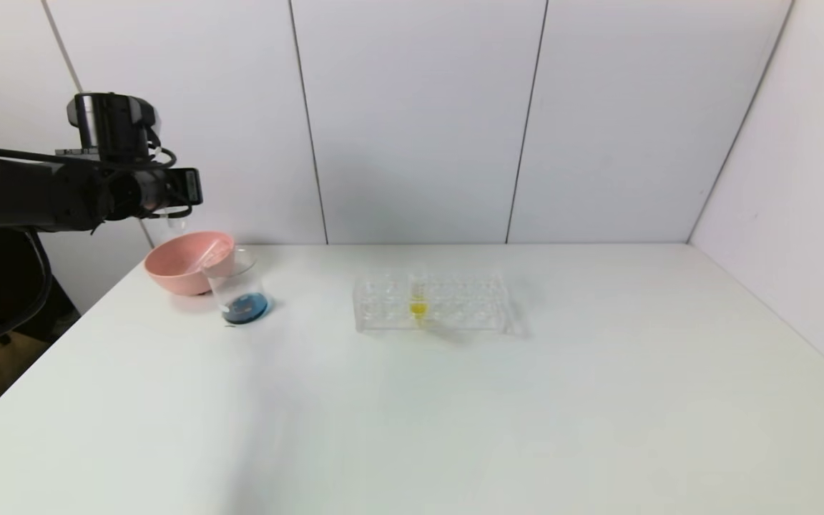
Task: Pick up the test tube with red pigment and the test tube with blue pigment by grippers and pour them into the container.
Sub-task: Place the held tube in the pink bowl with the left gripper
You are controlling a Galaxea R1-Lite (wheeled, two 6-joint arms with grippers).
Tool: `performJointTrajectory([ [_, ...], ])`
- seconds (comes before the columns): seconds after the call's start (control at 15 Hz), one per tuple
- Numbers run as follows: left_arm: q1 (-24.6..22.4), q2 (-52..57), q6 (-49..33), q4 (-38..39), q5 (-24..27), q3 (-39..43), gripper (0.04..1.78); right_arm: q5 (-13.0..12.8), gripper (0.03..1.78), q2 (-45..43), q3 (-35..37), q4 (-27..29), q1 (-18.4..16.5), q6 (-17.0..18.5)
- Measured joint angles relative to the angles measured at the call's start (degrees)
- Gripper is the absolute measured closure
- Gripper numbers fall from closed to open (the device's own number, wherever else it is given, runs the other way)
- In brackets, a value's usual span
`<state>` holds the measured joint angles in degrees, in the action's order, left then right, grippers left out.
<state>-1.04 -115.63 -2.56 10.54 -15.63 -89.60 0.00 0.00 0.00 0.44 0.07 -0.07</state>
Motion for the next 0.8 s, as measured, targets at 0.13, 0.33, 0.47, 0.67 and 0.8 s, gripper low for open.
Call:
performJointTrajectory([
  [0.13, -1.13, -1.46, 0.26, 0.11, 0.09, 0.0, 1.35, 0.0, 0.04, 0.0, 0.0, 0.0, 0.0, 0.0],
  [0.33, -2.34, -3.39, 0.37, 0.26, 0.2, -0.43, 1.35, 0.0, 0.04, 0.0, 0.0, 0.0, 0.0, 0.0],
  [0.47, -3.12, -4.77, 0.52, 1.0, 0.22, -0.78, 1.35, 0.0, 0.04, 0.0, 0.0, 0.0, 0.0, 0.0],
  [0.67, -4.36, -7.0, 0.88, 1.33, 0.2, -1.41, 1.35, 0.0, 0.04, 0.0, 0.0, 0.0, 0.0, 0.0],
  [0.8, -5.18, -8.29, 1.68, 1.38, 0.17, -1.77, 1.35, 0.0, 0.04, 0.0, 0.0, 0.0, 0.0, 0.0],
])
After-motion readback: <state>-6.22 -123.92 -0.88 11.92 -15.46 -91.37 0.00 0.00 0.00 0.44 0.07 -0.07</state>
